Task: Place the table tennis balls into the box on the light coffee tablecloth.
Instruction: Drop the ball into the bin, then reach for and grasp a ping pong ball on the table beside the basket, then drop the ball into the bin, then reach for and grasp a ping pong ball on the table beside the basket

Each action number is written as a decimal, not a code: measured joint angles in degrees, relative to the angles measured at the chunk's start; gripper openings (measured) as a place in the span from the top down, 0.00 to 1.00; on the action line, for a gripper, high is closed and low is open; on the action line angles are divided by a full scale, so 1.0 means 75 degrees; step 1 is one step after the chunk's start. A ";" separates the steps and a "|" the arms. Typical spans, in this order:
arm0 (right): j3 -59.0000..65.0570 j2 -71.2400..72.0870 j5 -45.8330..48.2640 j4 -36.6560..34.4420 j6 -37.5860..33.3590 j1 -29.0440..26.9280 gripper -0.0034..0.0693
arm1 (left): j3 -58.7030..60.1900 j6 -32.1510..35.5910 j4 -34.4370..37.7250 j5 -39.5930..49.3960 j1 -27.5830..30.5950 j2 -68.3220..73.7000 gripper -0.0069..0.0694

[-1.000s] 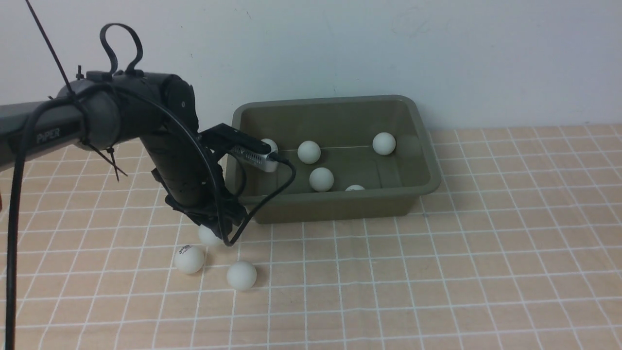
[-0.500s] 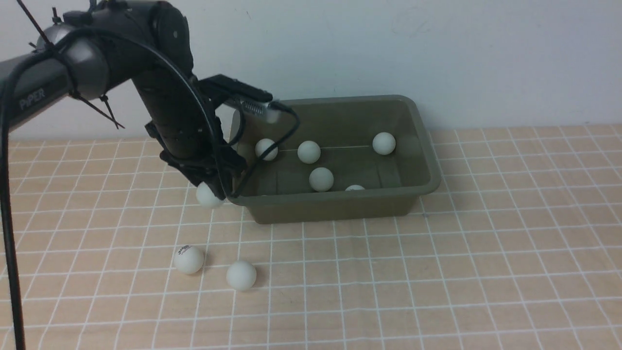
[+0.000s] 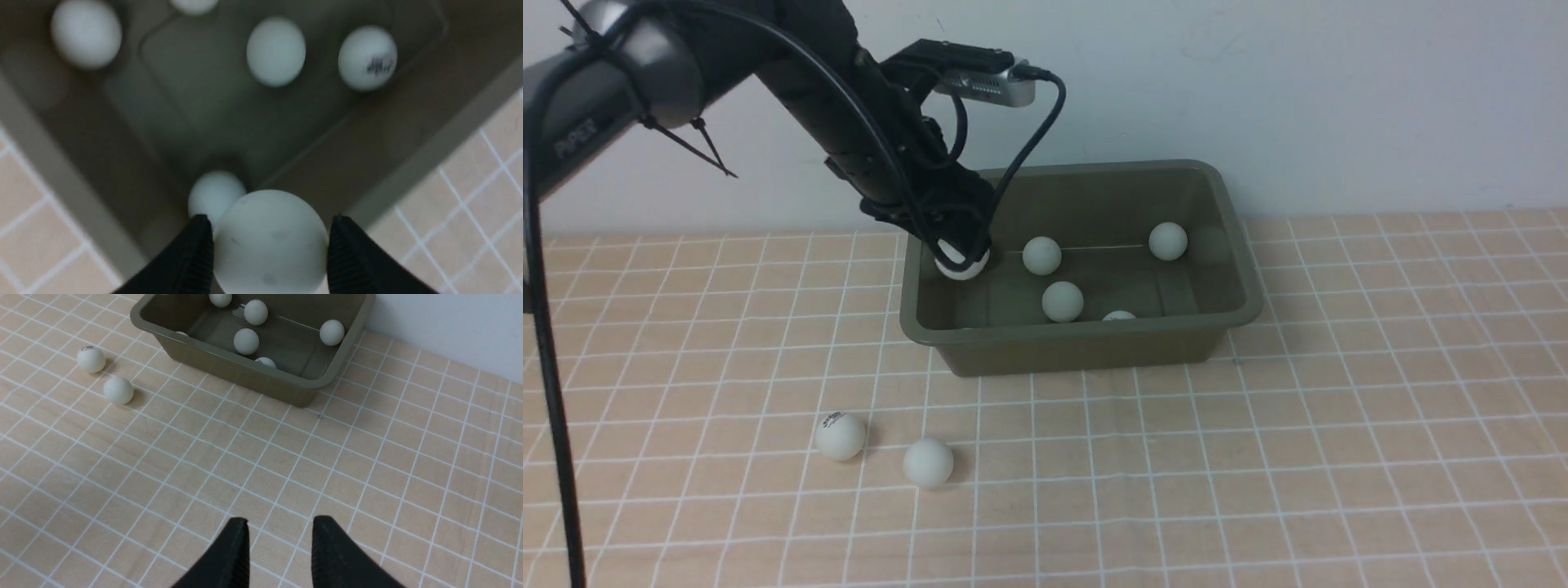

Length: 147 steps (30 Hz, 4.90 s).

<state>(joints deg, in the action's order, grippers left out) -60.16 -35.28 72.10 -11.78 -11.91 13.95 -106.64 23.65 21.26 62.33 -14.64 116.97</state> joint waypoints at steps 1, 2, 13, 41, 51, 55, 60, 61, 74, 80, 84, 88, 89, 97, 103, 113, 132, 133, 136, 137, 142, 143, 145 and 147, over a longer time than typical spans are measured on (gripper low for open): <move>0.0000 0.0000 0.0000 0.0000 0.0000 0.0000 0.66 | 0.0000 0.0159 0.0079 -0.0186 0.0000 0.0114 0.53; 0.0000 0.0000 0.0000 0.0000 0.0000 0.0000 0.66 | 0.0000 0.0281 0.0129 -0.0302 0.0000 0.0219 0.53; 0.0000 0.0000 0.0000 0.0000 0.0000 0.0000 0.66 | 0.0000 0.0885 0.0207 -0.0797 0.0000 0.0911 0.31; 0.0000 0.0000 -0.0114 -0.0012 -0.0169 0.0000 0.66 | 0.2495 -0.0937 -0.1877 0.1084 0.0611 -0.2000 0.44; 0.0000 0.0000 -0.0107 -0.0022 -0.0169 0.0000 0.66 | 0.4429 -0.0952 -0.1877 -0.0715 0.0611 -0.1866 0.44; 0.0000 0.0000 -0.0107 -0.0022 -0.0169 0.0000 0.66 | 0.4491 -0.0952 -0.1871 -0.1283 0.0611 -0.1369 0.44; 0.0000 0.0000 -0.0107 -0.0028 -0.0169 0.0000 0.66 | 0.4491 -0.0952 -0.1871 -0.1453 0.0611 -0.0822 0.43; 0.0000 0.0000 -0.0107 -0.0028 -0.0169 0.0000 0.66 | 0.4493 -0.0952 -0.1871 -0.1498 0.0611 -0.0700 0.42; 0.0000 0.0000 -0.0107 -0.0028 -0.0169 0.0000 0.66 | 0.4493 -0.0952 -0.1871 -0.1930 0.0611 -0.0419 0.39; 0.0000 0.0000 -0.0107 -0.0028 -0.0169 0.0000 0.66 | 0.4219 -0.0952 -0.2180 -0.1097 0.0611 -0.0419 0.49; 0.0000 0.0000 -0.0107 -0.0028 -0.0169 0.0000 0.66 | 0.3253 -0.0952 -0.2916 0.0534 0.0611 -0.0492 0.49; 0.0000 0.0000 -0.0130 -0.0020 -0.0169 0.0000 0.66 | 0.1851 -0.0952 -0.3068 0.0863 0.0611 -0.0809 0.49; 0.0000 0.0000 -0.0175 -0.0020 -0.0169 0.0000 0.66 | 0.1418 -0.0944 -0.2835 0.0896 0.0611 -0.0923 0.49; 0.0000 0.0000 -0.0295 -0.0011 -0.0169 0.0000 0.66 | -0.0484 0.0385 0.0123 0.1026 0.0272 -0.0875 0.49; 0.0000 0.0000 -0.0288 -0.0012 -0.0176 0.0000 0.66 | -0.0499 0.1047 -0.0054 0.0116 -0.0374 -0.0040 0.49; 0.0000 0.0000 -0.0196 -0.0012 -0.0176 0.0000 0.66 | -0.0491 0.1057 -0.0616 -0.1050 -0.0492 0.0872 0.43; 0.0000 0.0000 -0.0170 -0.0019 -0.0184 0.0000 0.66 | -0.1326 -0.1081 -0.2066 0.1083 -0.0494 0.0077 0.31; 0.0000 0.0000 -0.0170 -0.0019 -0.0190 0.0000 0.66 | -0.1237 -0.1219 -0.2020 0.1083 -0.0494 -0.0055 0.31; 0.0000 0.0000 -0.0153 -0.0019 -0.0192 0.0000 0.66 | -0.0699 -0.1406 -0.1657 0.1083 -0.0494 -0.0494 0.31; 0.0000 0.0000 -0.0119 -0.0019 -0.0192 0.0000 0.66 | -0.0290 -0.1422 -0.1521 0.1083 -0.0509 -0.0737 0.31; 0.0000 0.0000 -0.0102 -0.0019 -0.0192 0.0000 0.66 | 0.1481 -0.1446 -0.1455 0.1083 -0.0534 -0.1465 0.31; 0.0000 0.0000 -0.0102 -0.0019 -0.0199 0.0000 0.66 | 0.1822 -0.1446 -0.1502 0.1083 -0.0534 -0.1570 0.31; 0.0000 0.0000 -0.0102 -0.0019 -0.0199 0.0000 0.66 | 0.2561 -0.1438 -0.1624 0.1076 -0.0534 -0.1674 0.31; 0.0000 0.0000 -0.0102 -0.0019 -0.0199 0.0000 0.66 | 0.3307 -0.1412 -0.1685 0.0907 -0.0534 -0.1710 0.31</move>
<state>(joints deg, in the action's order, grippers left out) -60.16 -35.28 71.34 -11.92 -13.40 13.95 -81.84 13.06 8.63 69.14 -18.64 104.15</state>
